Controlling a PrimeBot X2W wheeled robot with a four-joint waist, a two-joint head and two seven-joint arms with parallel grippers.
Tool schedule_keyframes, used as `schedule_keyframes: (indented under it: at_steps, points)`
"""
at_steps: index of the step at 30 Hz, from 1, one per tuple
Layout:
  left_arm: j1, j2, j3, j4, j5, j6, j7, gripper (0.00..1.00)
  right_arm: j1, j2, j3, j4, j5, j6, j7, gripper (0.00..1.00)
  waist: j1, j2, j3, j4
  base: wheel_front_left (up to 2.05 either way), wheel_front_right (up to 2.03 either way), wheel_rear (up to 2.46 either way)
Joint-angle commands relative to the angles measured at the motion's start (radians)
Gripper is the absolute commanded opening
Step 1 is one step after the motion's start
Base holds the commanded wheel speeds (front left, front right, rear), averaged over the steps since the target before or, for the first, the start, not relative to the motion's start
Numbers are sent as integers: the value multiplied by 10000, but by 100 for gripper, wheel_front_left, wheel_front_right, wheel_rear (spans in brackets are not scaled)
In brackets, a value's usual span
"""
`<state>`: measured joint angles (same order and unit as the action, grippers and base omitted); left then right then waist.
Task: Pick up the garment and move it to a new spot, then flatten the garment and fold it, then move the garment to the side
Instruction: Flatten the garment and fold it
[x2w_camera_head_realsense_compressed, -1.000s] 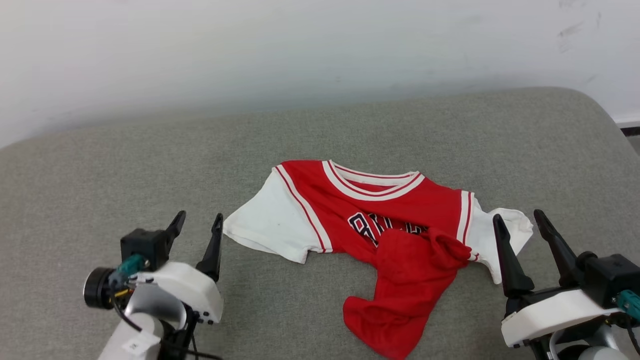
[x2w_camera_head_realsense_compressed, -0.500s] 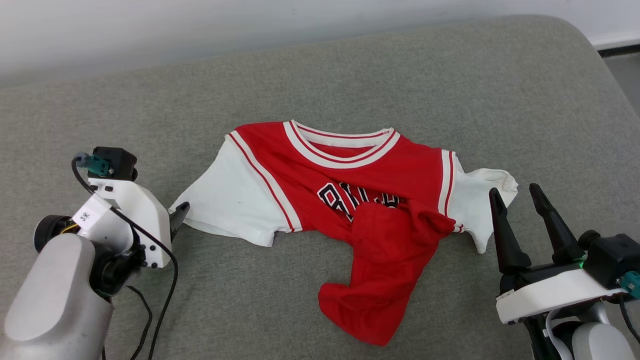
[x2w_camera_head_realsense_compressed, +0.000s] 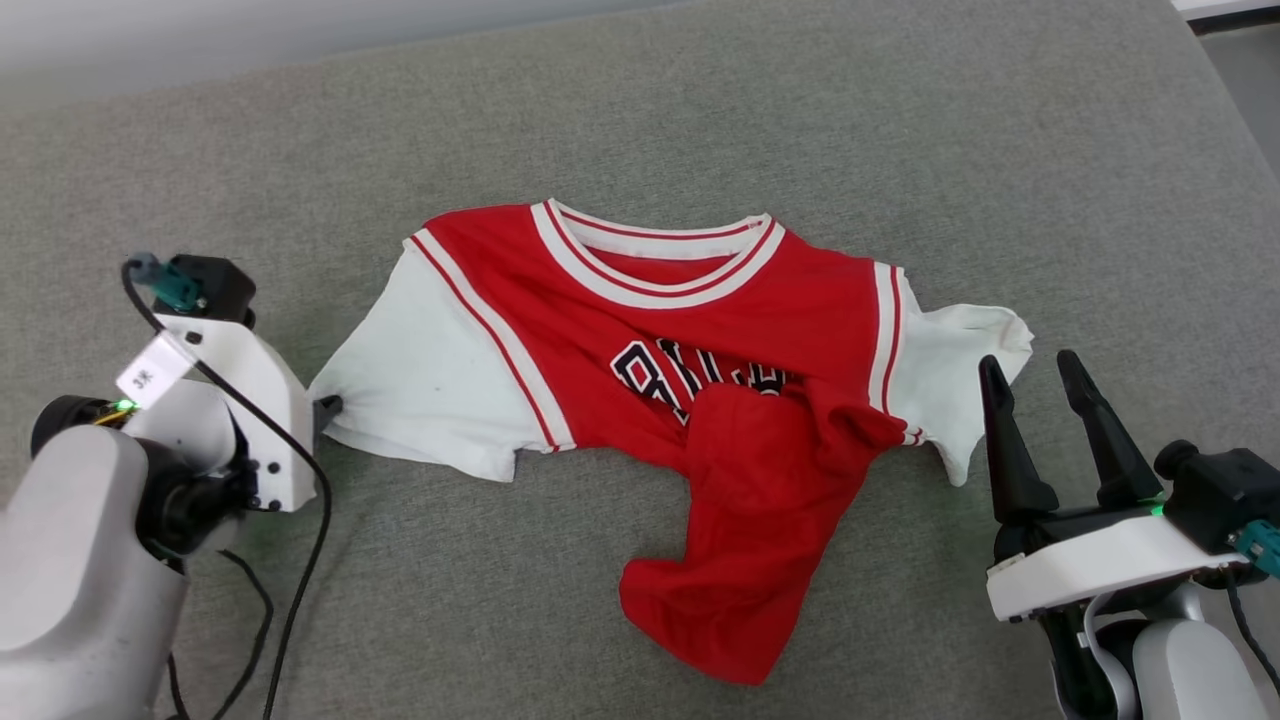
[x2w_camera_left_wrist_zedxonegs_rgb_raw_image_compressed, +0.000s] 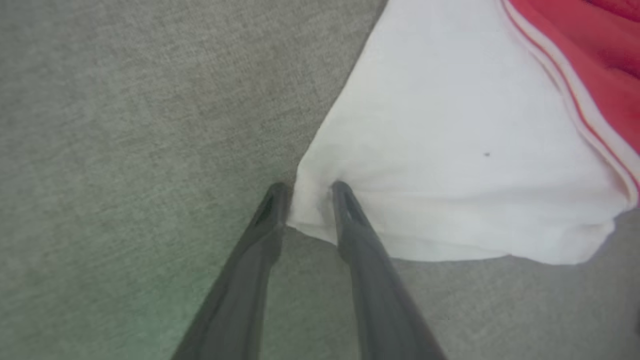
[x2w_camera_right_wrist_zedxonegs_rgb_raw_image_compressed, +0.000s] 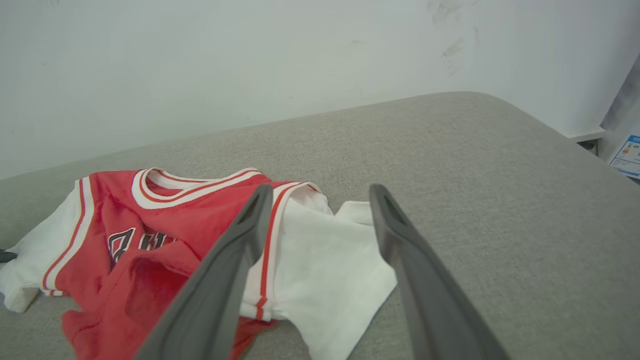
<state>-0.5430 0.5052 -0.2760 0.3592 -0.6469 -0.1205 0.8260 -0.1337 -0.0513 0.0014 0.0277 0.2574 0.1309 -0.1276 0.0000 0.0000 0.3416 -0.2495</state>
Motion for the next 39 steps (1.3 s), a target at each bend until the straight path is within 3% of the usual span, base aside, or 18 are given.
schedule_keyframes:
  at_steps: [1, 7, 17, 23, 31, 39]
  points:
    - [781, -374, -492, 272, 118, -72, -29, 0, -145, 18, -13, 88, 57, -3, 38, 100, 0, 0, -15, 87, 0, 0, 0]
    - [939, -243, -308, -308, 553, 79, -1422, 0, -130, 16, -189, 402, 74, -3, 200, 100, 0, 0, -381, 367, 0, 0, 0]
    - [1895, -187, 88, -1858, 1075, 799, -3276, 0, -89, 13, -1458, 1488, -20, -3, 1310, 100, 0, 0, -1233, 1039, 0, 0, 0]
    - [2153, -193, 108, -2758, 1146, 1007, -3464, 0, -678, -129, -2299, 2553, -159, -3, 2700, 100, 0, 0, -1321, 1365, 0, 0, 0]
    - [1998, -273, -45, -3658, 1245, 1130, -3400, 0, -2178, -1176, -2302, 3896, 36, -3, 5606, 100, 0, 0, -1068, 1805, 0, 0, 0]
    - [1545, -416, -200, -3864, 1288, 1064, -3572, 0, -3428, -1873, -1763, 4826, 258, -3, 6611, 100, 0, 0, -504, 2149, 0, 0, 0]
